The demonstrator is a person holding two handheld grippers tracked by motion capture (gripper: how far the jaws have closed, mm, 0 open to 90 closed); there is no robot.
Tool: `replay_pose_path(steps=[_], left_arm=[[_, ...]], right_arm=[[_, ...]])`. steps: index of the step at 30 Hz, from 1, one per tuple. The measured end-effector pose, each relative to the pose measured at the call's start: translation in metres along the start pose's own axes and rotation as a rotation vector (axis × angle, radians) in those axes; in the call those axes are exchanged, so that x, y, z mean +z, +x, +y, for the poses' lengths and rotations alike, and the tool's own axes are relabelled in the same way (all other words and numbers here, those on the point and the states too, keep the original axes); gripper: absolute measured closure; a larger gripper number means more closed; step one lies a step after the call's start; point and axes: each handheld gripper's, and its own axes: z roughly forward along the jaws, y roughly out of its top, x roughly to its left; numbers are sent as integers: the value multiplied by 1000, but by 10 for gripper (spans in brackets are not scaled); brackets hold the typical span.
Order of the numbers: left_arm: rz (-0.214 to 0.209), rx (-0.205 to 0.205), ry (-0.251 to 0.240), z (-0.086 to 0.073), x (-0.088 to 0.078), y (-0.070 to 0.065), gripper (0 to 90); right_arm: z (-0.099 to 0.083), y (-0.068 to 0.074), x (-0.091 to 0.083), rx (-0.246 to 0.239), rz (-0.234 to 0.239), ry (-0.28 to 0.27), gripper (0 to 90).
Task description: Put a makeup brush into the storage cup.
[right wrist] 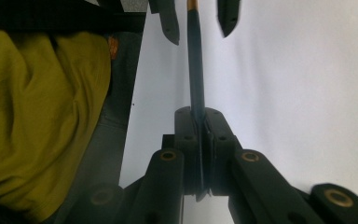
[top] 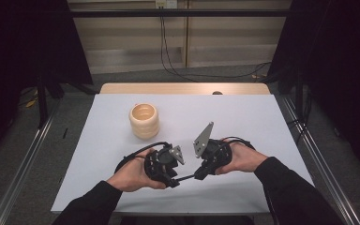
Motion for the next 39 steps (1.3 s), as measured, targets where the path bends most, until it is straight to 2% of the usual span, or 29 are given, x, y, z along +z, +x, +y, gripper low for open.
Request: replay_pose_path(steps=[1,2,3,5,7,8,9,10,11,12,14,15,17,20,21,22,24,25,26,27,28,29,30,31,32,34,39], left_arm=[[7,16,-1,0,-1,2,607],[13,-19,-15,-1,-1,1,565],[32,-28,-28,-1,-2,1,521],[31,-26,-51,-3,-4,3,463],[43,-37,-67,-4,-4,3,377],[51,-30,-82,-5,-5,4,318],[61,-36,-97,-6,-5,4,274],[62,-60,-105,-7,-5,4,231],[69,-36,-108,-8,-5,6,201],[70,-38,-122,-10,-5,6,199],[65,-67,-158,-13,-4,6,183],[69,-61,-155,-14,-4,7,152],[71,-84,-183,-17,-3,7,127],[81,-106,-216,-21,-3,9,69],[81,-116,-224,-22,-4,9,65],[79,-125,-231,-23,-4,10,57],[93,-116,-236,-26,-5,11,50],[84,-106,-242,-28,-6,12,43],[79,-122,-267,-29,-7,12,42],[87,-105,-269,-30,-8,12,43],[87,-102,-291,-31,-9,12,39],[82,-115,-311,-33,-9,11,39],[77,-107,-317,-34,-10,13,42],[85,-123,-346,-35,-10,11,42],[105,-115,-342,-37,-11,12,39],[129,-130,-385,-39,-11,11,43],[199,-168,-465,-47,-14,11,27]], right_arm=[[0,0,0,-2,18,9,853],[-1,1,-1,14,19,16,853],[-1,1,-1,10,19,17,853],[-1,1,-1,14,16,14,853],[-2,0,-1,12,13,9,853],[-3,0,-1,14,10,6,853],[-3,0,-2,20,14,11,853],[-3,0,-2,23,13,11,853],[-4,0,-2,28,9,12,853],[-5,-1,-2,32,8,14,853],[-6,-1,-2,45,10,16,853],[-7,-3,-1,36,-7,5,853],[-9,-2,-2,62,4,15,853],[-11,-2,-3,66,-5,2,853],[-12,0,-5,92,-11,8,853],[-13,-1,-5,74,-10,-3,853],[-15,0,-6,87,-14,-5,853],[-16,0,-7,91,-19,-6,853],[-18,1,-7,96,-27,-8,853],[-20,0,-8,92,-29,-17,853],[-22,1,-8,97,-29,-17,853],[-24,2,-9,106,-36,-17,853],[-27,3,-9,117,-38,-15,853],[-29,4,-10,126,-43,-19,853],[-31,3,-10,111,-52,-34,853],[-35,5,-12,130,-55,-35,853],[-44,8,-16,150,-83,-89,853]])
